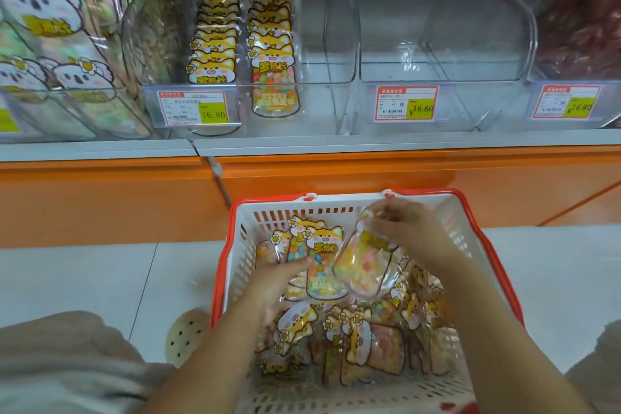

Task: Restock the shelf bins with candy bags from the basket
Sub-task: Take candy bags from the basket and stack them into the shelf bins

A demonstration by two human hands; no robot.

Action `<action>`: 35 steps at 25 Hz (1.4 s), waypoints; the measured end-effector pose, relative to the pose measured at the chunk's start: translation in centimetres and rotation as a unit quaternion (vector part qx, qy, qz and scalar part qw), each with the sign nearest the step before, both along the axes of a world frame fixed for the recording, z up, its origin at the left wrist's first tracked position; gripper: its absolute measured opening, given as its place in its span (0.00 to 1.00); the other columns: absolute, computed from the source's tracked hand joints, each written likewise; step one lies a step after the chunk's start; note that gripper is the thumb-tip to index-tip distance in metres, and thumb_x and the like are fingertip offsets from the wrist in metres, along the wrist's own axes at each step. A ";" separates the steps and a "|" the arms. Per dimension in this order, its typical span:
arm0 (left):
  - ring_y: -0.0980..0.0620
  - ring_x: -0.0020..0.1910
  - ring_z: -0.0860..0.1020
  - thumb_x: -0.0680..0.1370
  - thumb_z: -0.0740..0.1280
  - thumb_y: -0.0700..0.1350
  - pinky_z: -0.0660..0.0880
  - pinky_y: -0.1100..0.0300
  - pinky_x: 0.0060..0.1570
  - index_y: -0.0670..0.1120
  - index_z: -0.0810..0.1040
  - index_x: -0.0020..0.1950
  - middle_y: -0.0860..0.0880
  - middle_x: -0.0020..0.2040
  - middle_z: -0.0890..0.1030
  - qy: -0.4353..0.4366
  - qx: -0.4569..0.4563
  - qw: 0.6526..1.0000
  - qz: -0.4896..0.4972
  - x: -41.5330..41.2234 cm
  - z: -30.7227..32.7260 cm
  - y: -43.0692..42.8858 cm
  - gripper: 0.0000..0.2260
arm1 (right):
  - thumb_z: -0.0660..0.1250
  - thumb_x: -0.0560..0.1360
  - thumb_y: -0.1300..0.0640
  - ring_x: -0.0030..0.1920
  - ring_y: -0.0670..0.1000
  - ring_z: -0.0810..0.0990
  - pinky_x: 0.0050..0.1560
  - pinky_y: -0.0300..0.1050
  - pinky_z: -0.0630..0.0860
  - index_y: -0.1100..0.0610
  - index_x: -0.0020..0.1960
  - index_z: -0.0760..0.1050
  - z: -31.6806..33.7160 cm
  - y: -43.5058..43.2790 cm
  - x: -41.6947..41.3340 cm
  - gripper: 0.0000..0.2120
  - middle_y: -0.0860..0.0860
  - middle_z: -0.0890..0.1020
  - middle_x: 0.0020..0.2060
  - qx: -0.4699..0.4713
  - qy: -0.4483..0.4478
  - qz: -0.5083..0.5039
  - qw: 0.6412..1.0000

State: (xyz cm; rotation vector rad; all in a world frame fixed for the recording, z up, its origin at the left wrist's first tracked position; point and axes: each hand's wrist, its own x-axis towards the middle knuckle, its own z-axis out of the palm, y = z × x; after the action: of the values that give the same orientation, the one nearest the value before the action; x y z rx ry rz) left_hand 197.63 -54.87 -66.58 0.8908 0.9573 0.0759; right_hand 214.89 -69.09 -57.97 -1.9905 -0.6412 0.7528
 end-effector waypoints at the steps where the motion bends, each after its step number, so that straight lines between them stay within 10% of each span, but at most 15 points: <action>1: 0.48 0.67 0.71 0.64 0.81 0.53 0.67 0.38 0.67 0.53 0.76 0.57 0.52 0.66 0.75 0.005 -0.008 1.000 -0.027 -0.1 0.4 -0.3 0.25 | 0.72 0.74 0.53 0.39 0.48 0.79 0.41 0.43 0.76 0.48 0.43 0.79 -0.7 0.2 -0.7 0.03 0.53 0.82 0.40 -0.055 -0.019 0.037 0.998; 5: 0.48 0.74 0.63 0.53 0.83 0.61 0.56 0.38 0.73 0.46 0.68 0.74 0.50 0.74 0.69 -0.012 -0.010 0.999 -0.048 -0.6 1.2 -0.7 0.53 | 0.75 0.71 0.52 0.45 0.51 0.74 0.43 0.43 0.70 0.54 0.48 0.69 -4.0 0.9 -4.2 0.16 0.55 0.73 0.47 -0.021 -0.013 -0.059 0.998; 12: 0.45 0.71 0.67 0.52 0.83 0.57 0.61 0.40 0.71 0.49 0.47 0.80 0.46 0.71 0.72 -0.038 0.042 0.997 -0.044 -1.2 4.0 -2.1 0.65 | 0.76 0.61 0.34 0.59 0.62 0.79 0.58 0.62 0.77 0.50 0.70 0.61 -5.4 0.5 -6.1 0.45 0.52 0.68 0.70 0.020 0.256 -0.191 0.947; 16: 0.46 0.65 0.71 0.67 0.79 0.46 0.68 0.49 0.58 0.46 0.49 0.79 0.46 0.67 0.74 -0.045 0.036 0.998 0.007 -1.6 5.1 -2.2 0.50 | 0.81 0.65 0.54 0.66 0.62 0.74 0.64 0.65 0.72 0.53 0.78 0.55 -6.1 -1.9 -5.9 0.51 0.60 0.69 0.71 0.124 0.514 -0.121 0.840; 21: 0.44 0.77 0.55 0.72 0.70 0.61 0.55 0.38 0.73 0.52 0.45 0.80 0.48 0.79 0.56 -0.069 0.016 0.997 0.010 -1.9 6.7 -2.1 0.46 | 0.77 0.65 0.68 0.44 0.59 0.84 0.43 0.55 0.81 0.64 0.75 0.58 -4.1 -2.2 -6.4 0.44 0.63 0.81 0.54 0.154 0.469 -0.152 0.856; 24: 0.46 0.78 0.54 0.77 0.70 0.47 0.52 0.43 0.74 0.48 0.43 0.80 0.47 0.79 0.55 -0.107 -0.031 0.993 0.037 -2.1 7.6 -1.6 0.43 | 0.81 0.61 0.67 0.45 0.61 0.84 0.46 0.57 0.81 0.58 0.78 0.52 -3.4 -2.4 -6.0 0.54 0.62 0.81 0.56 0.174 0.466 -0.175 0.850; 27: 0.45 0.75 0.62 0.69 0.76 0.44 0.58 0.42 0.72 0.46 0.50 0.79 0.46 0.77 0.61 -0.109 -0.025 0.994 -0.006 -2.2 8.0 -1.7 0.47 | 0.81 0.60 0.64 0.49 0.59 0.83 0.49 0.57 0.80 0.54 0.77 0.57 -2.5 -2.3 -6.2 0.53 0.60 0.80 0.59 0.167 0.467 -0.158 0.854; 30: 0.48 0.64 0.76 0.74 0.72 0.48 0.75 0.49 0.56 0.48 0.71 0.69 0.46 0.66 0.77 -0.113 -0.022 0.993 0.006 -2.4 8.7 -1.9 0.24 | 0.77 0.66 0.66 0.61 0.62 0.77 0.60 0.64 0.73 0.49 0.78 0.50 -1.5 -1.6 -7.5 0.51 0.62 0.69 0.70 0.184 0.475 -0.145 0.848; 35: 0.52 0.72 0.65 0.76 0.65 0.61 0.62 0.56 0.68 0.53 0.59 0.77 0.55 0.74 0.66 -0.052 0.299 0.952 -0.022 -1.7 10.0 -3.7 0.33 | 0.78 0.66 0.55 0.60 0.56 0.79 0.61 0.56 0.72 0.48 0.68 0.68 0.7 0.6 -10.0 0.34 0.52 0.77 0.62 0.153 0.314 -0.140 0.927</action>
State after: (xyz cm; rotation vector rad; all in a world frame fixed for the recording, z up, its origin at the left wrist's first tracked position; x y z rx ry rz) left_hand 195.93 -58.59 -56.60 1.4508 0.8232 0.3878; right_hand 204.85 -68.46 -57.24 -1.3975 -0.0789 0.9773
